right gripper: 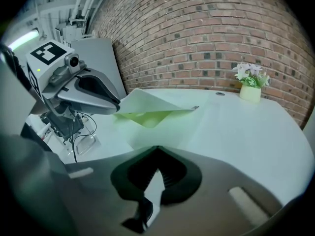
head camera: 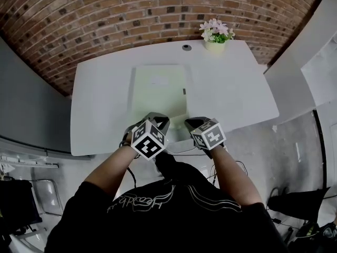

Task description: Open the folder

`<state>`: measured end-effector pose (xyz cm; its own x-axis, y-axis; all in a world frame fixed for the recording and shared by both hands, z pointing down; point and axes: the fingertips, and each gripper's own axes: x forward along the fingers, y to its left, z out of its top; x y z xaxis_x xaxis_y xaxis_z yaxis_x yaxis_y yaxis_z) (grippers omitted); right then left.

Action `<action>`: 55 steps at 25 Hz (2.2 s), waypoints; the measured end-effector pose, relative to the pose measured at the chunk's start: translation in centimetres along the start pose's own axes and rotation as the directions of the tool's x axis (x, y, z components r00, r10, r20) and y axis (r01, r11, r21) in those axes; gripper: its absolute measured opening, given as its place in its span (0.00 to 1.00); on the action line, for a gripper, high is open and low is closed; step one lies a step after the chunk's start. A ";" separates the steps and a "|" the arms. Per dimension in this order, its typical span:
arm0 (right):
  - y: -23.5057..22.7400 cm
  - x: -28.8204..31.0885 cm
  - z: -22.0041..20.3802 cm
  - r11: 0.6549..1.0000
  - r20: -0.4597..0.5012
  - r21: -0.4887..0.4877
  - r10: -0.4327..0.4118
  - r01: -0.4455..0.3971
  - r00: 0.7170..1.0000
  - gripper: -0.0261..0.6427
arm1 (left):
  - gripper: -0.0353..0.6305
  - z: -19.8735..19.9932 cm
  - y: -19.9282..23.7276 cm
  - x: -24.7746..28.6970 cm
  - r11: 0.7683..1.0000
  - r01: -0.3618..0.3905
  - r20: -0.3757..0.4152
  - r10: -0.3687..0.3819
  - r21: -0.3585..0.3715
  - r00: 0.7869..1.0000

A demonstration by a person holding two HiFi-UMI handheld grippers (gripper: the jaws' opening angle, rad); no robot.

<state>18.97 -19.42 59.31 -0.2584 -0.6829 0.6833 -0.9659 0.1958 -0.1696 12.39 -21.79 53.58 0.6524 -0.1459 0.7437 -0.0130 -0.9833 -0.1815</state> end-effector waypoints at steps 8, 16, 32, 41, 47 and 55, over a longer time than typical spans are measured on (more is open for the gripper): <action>-0.6 -0.2 -0.4 0.999 -0.001 0.003 -0.037 0.037 0.999 0.04 | 0.07 1.2 1.1 -2.4 1.000 -0.022 0.059 0.023 -0.015 0.998; -0.7 0.1 -0.5 0.999 -0.028 -0.006 -0.045 0.045 0.999 0.04 | 0.07 0.6 2.4 -5.9 0.992 -0.097 0.072 0.103 -0.075 0.992; -1.2 0.2 -0.6 0.999 -0.017 0.013 -0.044 0.044 0.999 0.04 | 0.06 -3.9 6.5 -12.5 0.921 -0.273 0.084 0.307 -0.279 0.948; -1.4 0.4 -0.8 0.999 -0.023 0.015 -0.032 0.033 0.999 0.04 | 0.06 -7.8 8.7 -14.9 0.847 -0.318 0.076 0.384 -0.426 0.920; -1.6 0.4 -0.7 1.000 -0.020 -0.004 -0.001 0.001 1.000 0.04 | 0.06 -9.4 9.5 -15.7 0.792 -0.305 0.075 0.402 -0.528 0.913; -1.3 0.2 -0.7 1.000 0.019 -0.018 0.026 -0.025 0.999 0.04 | 0.06 -11.5 10.6 -16.6 0.748 -0.290 0.082 0.416 -0.597 0.906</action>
<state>20.21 -19.33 60.16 -0.2833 -0.6908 0.6652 -0.9585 0.2258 -0.1738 -7.32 -31.02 46.76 0.6473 -0.5323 0.5456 -0.6512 -0.7582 0.0329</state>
